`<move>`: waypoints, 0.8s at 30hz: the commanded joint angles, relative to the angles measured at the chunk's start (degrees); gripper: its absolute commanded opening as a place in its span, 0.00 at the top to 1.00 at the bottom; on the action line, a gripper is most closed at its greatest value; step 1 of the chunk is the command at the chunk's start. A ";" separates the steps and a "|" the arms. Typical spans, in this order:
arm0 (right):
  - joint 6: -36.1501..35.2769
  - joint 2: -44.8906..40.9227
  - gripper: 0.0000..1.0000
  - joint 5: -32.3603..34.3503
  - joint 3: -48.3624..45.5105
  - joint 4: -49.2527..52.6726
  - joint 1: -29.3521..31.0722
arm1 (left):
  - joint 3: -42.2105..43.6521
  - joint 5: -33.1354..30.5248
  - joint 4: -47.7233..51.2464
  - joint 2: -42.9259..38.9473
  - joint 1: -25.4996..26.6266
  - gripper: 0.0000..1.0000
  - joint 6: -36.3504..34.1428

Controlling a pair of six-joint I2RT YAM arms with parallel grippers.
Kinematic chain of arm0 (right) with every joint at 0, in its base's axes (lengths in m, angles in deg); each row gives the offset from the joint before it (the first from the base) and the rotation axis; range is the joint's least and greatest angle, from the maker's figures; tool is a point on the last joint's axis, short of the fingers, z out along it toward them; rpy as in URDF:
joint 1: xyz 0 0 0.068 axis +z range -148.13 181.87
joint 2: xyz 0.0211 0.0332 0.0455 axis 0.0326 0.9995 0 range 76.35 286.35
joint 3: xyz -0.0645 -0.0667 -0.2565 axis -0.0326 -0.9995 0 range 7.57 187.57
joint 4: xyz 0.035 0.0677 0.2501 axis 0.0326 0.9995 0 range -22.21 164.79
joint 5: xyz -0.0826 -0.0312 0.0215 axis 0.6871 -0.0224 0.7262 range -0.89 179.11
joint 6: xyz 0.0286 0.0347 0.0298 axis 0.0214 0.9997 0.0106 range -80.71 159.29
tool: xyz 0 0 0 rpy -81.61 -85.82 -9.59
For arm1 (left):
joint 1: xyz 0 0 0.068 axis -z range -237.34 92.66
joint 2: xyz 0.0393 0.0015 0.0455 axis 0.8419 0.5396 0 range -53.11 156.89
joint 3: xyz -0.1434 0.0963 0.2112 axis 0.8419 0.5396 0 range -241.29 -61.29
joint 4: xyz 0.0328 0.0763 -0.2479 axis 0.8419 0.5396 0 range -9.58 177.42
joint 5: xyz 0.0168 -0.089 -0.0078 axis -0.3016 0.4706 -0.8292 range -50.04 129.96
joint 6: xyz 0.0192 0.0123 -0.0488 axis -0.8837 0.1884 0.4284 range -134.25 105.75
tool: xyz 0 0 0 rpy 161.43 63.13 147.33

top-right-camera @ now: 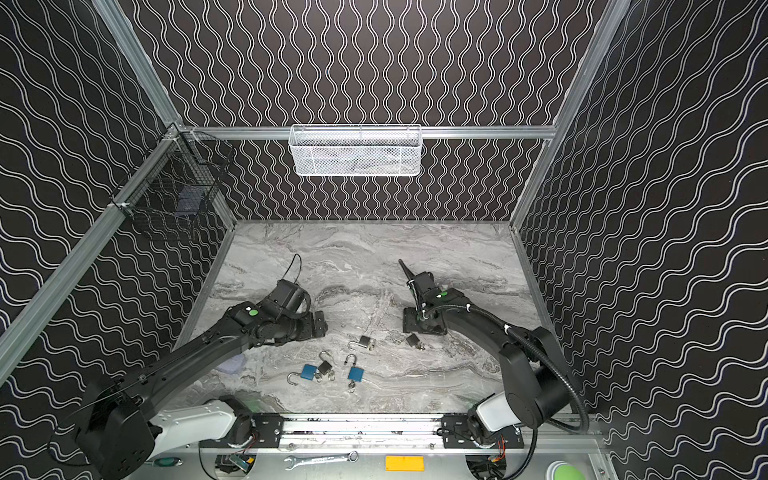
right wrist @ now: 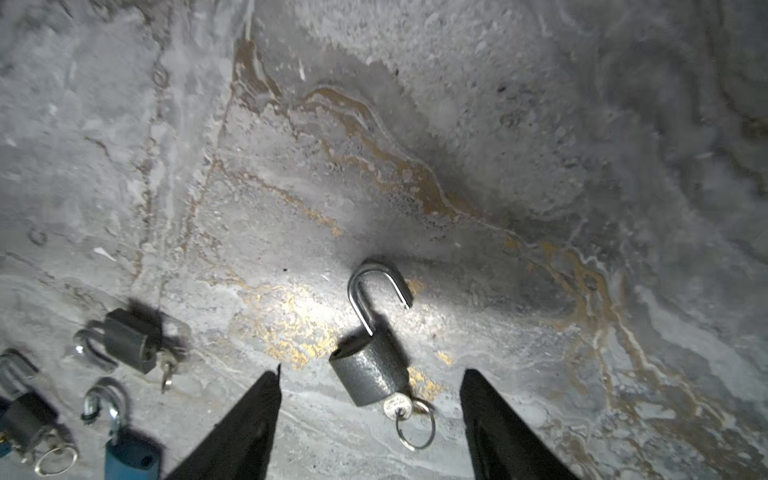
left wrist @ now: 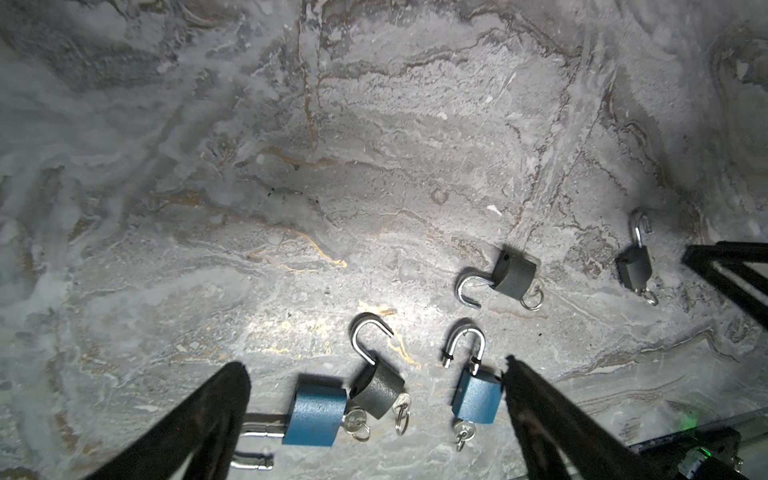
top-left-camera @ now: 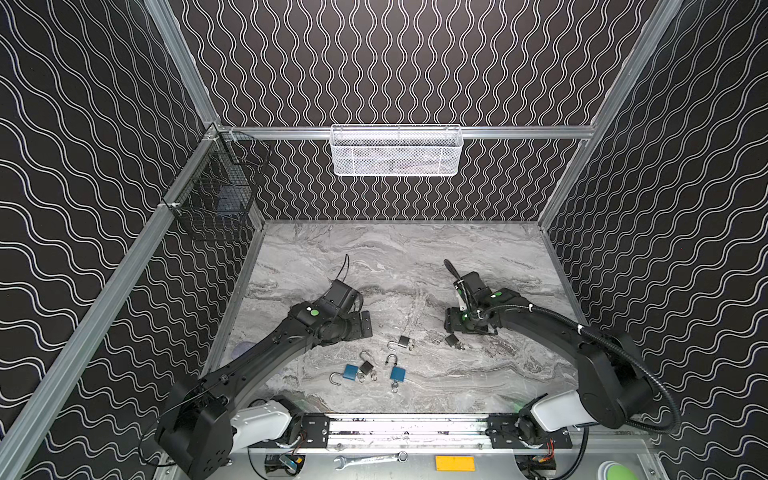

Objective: Lock with the key

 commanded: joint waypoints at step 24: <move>1.23 9.93 0.43 6.66 3.27 5.51 6.65 | -1.33 -2.93 0.55 -4.98 -1.55 0.01 -3.40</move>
